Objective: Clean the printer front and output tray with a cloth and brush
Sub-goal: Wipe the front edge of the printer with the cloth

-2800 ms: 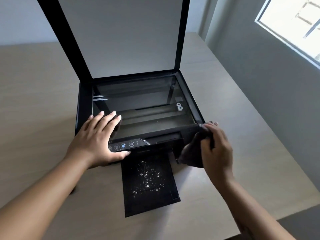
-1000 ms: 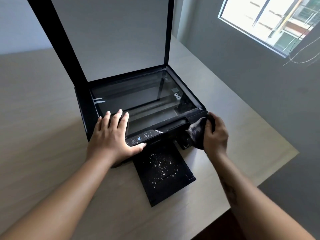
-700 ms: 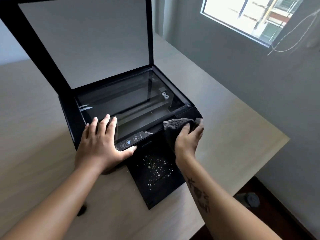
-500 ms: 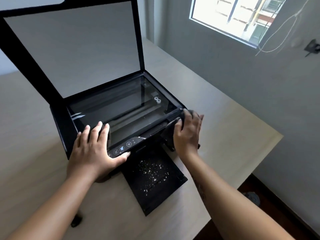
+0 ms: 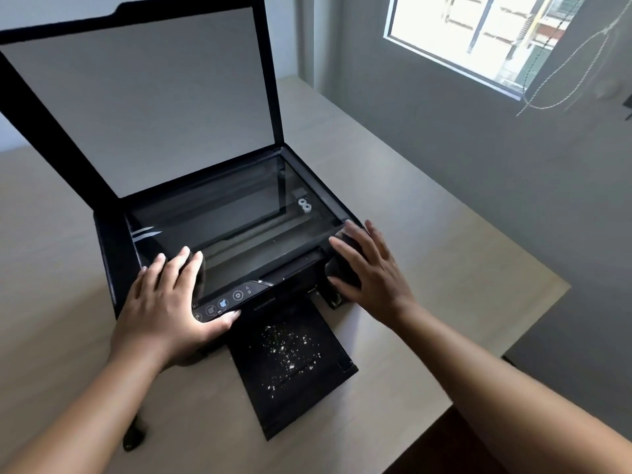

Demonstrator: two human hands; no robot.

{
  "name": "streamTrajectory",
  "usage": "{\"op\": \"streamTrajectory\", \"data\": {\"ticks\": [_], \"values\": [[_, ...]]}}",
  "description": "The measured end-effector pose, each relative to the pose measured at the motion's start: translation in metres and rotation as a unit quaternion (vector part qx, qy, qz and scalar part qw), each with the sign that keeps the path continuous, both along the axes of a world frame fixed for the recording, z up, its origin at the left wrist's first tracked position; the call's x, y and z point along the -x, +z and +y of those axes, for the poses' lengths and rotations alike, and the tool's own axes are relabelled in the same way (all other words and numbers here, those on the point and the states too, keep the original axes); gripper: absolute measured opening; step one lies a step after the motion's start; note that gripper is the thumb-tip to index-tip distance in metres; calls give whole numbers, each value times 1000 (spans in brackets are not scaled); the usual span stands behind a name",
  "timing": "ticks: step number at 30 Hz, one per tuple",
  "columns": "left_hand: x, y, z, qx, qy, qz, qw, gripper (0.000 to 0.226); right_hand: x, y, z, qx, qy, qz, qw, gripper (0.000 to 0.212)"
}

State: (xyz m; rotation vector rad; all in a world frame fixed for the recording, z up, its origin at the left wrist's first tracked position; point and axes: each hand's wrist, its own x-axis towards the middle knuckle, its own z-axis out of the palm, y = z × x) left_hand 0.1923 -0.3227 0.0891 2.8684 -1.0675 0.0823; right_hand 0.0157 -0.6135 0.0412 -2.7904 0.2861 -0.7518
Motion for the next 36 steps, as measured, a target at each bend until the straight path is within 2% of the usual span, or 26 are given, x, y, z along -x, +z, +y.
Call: {"op": "streamTrajectory", "data": {"ticks": [3, 6, 10, 12, 15, 17, 19, 22, 26, 28, 32, 36], "values": [[2, 1, -1, -2, 3, -1, 1000, 116, 5, -11, 24, -109, -61, -40, 991, 60], [1, 3, -1, -6, 10, 1, 1000, 116, 27, -13, 17, -171, -56, -59, 982, 63], [3, 4, -2, -12, 17, 6, 1000, 115, 55, -7, -14, -263, -80, -36, 961, 49], [3, 5, -2, -12, 18, 4, 1000, 114, 63, -13, -27, -321, -119, 60, 937, 53], [3, 4, -2, -8, 21, 9, 1000, 114, 83, -32, -42, -236, -146, 303, 912, 87], [4, 3, -3, -6, 21, 7, 1000, 113, 98, -38, -43, -223, -157, 331, 903, 97], [4, 2, -3, -5, 24, 10, 1000, 113, 113, -44, -34, -222, -153, 310, 911, 90], [3, 3, -4, -8, 29, 14, 999, 113, 133, -62, -20, -201, -135, 288, 926, 64], [5, 4, -4, -7, 30, 17, 999, 112, 138, -69, -22, -244, -143, 197, 939, 30], [5, 4, -5, -6, 29, 18, 999, 112, 132, -60, -24, -256, -118, 178, 943, 21], [6, 5, -5, -9, 36, 15, 999, 112, 122, -18, -25, -277, -33, 248, 928, 20], [7, 6, -5, -17, 34, 17, 999, 112, 111, 24, -22, -331, 79, 355, 871, 28]]}}
